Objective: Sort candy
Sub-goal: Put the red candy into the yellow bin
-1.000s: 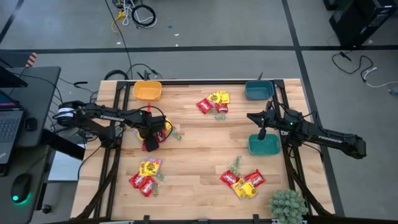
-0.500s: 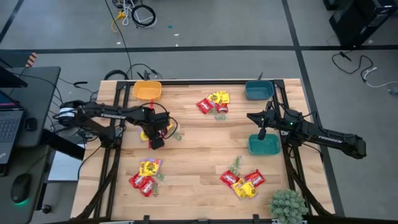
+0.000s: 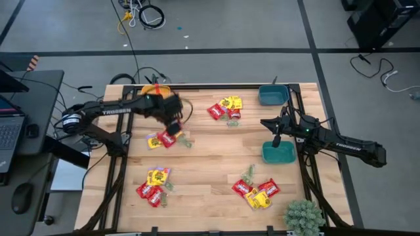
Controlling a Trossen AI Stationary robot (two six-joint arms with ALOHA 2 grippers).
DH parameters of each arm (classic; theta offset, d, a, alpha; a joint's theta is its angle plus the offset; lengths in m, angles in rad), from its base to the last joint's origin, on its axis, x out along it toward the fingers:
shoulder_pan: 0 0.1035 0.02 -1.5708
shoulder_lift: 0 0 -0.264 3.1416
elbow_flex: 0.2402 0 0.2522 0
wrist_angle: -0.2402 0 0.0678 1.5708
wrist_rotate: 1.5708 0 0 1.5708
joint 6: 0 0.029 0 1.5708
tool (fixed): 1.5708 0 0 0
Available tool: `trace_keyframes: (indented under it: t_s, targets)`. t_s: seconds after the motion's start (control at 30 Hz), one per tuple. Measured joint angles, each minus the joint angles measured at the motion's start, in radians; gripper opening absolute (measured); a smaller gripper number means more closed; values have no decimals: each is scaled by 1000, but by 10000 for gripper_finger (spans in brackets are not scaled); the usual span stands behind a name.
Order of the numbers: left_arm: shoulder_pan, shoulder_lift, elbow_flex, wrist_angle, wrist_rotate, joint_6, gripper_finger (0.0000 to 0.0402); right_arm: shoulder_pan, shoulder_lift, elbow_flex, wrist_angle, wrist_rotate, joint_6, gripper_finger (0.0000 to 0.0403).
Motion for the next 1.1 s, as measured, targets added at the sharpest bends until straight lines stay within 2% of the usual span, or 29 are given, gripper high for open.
trace_keyframes:
  t_s: [0.23,0.43,0.57,0.8,1.1]
  targets:
    - [252,-1,50,79,-1,103,0,0,0,0,0,0,0,23]
    - [441,-1,58,170,32,105,0,0,0,0,0,0,0,23]
    - [539,7,58,230,63,53,0,0,0,0,0,0,0,23]
    - [623,53,59,313,72,8,0,0,0,0,0,0,0,23]
    - [624,144,59,197,73,-1,0,0,0,0,0,0,0,23]
